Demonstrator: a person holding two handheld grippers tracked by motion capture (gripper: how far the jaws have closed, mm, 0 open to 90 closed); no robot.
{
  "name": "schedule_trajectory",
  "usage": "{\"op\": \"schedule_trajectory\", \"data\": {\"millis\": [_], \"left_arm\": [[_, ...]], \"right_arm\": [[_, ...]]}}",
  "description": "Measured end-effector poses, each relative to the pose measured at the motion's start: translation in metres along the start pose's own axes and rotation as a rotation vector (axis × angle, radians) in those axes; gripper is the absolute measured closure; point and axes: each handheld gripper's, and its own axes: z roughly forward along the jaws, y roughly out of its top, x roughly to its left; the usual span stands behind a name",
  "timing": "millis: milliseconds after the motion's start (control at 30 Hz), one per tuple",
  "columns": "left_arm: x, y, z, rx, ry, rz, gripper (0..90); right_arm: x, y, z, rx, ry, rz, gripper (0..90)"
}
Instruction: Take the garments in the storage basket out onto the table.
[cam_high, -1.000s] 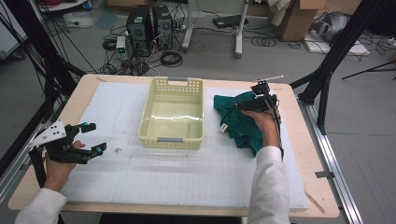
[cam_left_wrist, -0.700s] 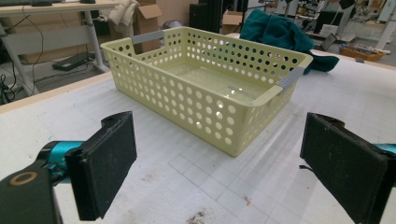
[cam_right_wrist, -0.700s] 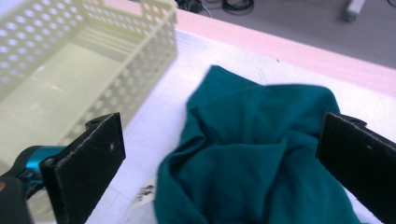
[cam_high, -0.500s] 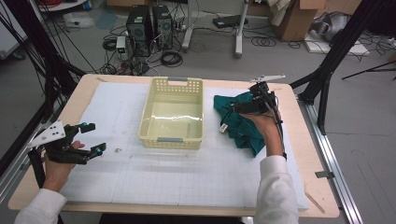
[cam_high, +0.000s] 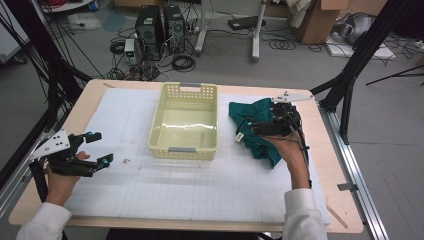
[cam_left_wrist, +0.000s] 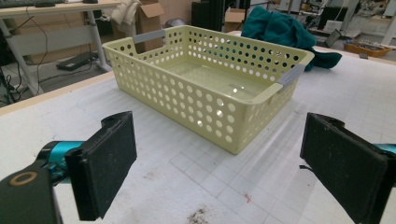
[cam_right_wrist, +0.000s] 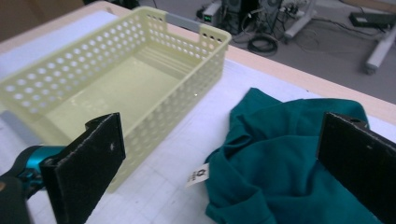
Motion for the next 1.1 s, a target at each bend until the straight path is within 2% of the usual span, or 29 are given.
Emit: {"op": "schedule_trajectory", "data": {"millis": [200,433,533,667,933,1100], "left_arm": [[0.000,0.000,-0.001,0.000,0.005,-0.001,11.0],[0.000,0.000,-0.003,-0.003,0.008,-0.004,10.9],[0.000,0.000,-0.003,-0.003,0.009,-0.004,10.9],[0.000,0.000,-0.002,-0.003,0.010,-0.006,10.9],[-0.001,0.000,-0.002,-0.005,0.006,-0.003,10.9],[-0.001,0.000,-0.002,-0.008,0.002,-0.003,10.9]], "right_arm": [[0.008,-0.015,-0.013,-0.051,0.024,0.000,0.3],[0.016,-0.034,-0.018,-0.109,0.043,0.004,0.3],[0.018,-0.041,-0.018,-0.129,0.047,-0.010,0.3],[0.023,-0.052,-0.018,-0.145,0.071,-0.016,0.3],[0.026,-0.068,-0.013,-0.148,0.088,-0.015,0.3],[0.029,-0.070,-0.014,-0.146,0.093,-0.021,0.3]]}}
